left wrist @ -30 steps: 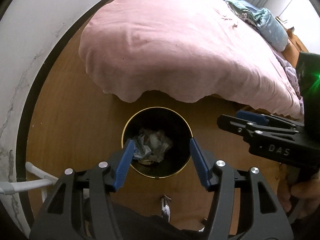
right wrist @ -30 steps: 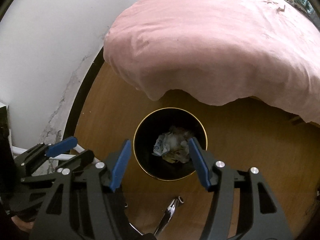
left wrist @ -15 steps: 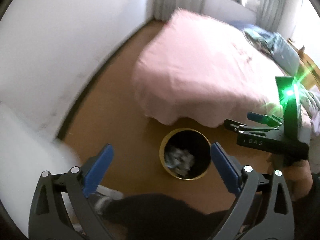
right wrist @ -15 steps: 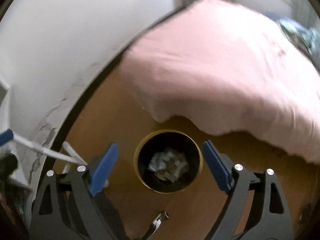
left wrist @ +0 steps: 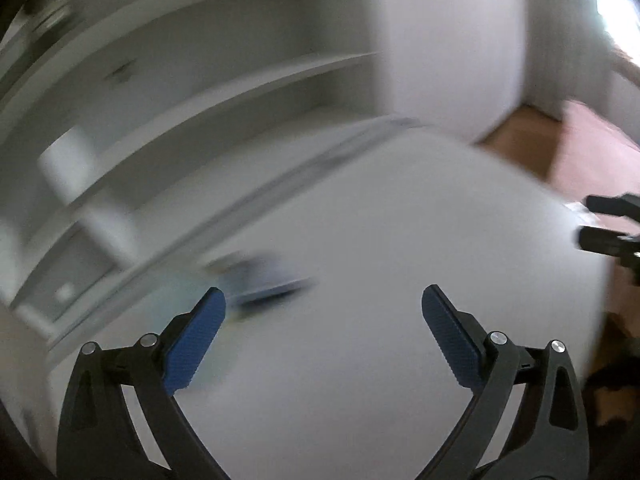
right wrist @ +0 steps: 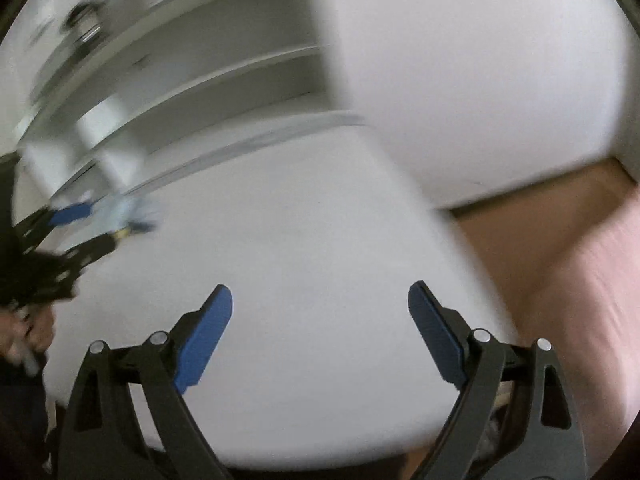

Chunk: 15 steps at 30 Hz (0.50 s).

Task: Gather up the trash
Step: 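Grasp the light-blue Nanjing cigarette box with the left tool while the right grasps the grey glove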

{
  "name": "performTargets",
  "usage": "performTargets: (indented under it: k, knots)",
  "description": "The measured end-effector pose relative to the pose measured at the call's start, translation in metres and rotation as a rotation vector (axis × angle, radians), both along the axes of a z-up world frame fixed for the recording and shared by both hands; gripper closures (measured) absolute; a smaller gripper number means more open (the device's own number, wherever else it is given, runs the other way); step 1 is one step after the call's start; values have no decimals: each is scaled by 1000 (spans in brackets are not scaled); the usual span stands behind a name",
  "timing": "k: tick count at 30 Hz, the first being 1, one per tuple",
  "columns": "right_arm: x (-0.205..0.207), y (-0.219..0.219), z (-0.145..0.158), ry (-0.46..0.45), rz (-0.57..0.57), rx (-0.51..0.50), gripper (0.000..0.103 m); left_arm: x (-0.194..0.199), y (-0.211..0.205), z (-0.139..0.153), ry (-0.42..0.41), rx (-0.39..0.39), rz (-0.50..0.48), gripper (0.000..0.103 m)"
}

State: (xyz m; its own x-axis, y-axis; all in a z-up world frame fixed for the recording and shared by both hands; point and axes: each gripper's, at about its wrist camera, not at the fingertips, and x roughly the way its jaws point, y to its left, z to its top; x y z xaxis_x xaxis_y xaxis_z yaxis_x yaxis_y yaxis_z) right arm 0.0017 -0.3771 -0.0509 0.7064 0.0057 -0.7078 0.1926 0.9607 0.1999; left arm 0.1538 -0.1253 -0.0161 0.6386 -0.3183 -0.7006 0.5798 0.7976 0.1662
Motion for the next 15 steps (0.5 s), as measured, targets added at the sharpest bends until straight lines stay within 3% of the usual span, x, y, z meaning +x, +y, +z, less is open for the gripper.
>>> performTargets:
  k: [4, 10, 11, 12, 13, 15]
  knots:
    - [66, 64, 2, 18, 194, -29, 17, 38, 54, -20, 11, 30, 111, 7]
    - [131, 125, -1, 56, 354, -74, 17, 68, 80, -39, 49, 20, 98, 8]
    - [140, 129, -3, 62, 372, -79, 17, 68, 80, -39, 58, 6, 71, 12]
    - [148, 135, -5, 67, 384, -83, 17, 66, 79, -39, 60, 0, 57, 36]
    - [155, 140, -6, 73, 397, -84, 17, 64, 79, -39, 69, -3, 43, 42]
    - [167, 150, -8, 79, 421, -84, 17, 55, 76, -37, 73, -19, 40, 43]
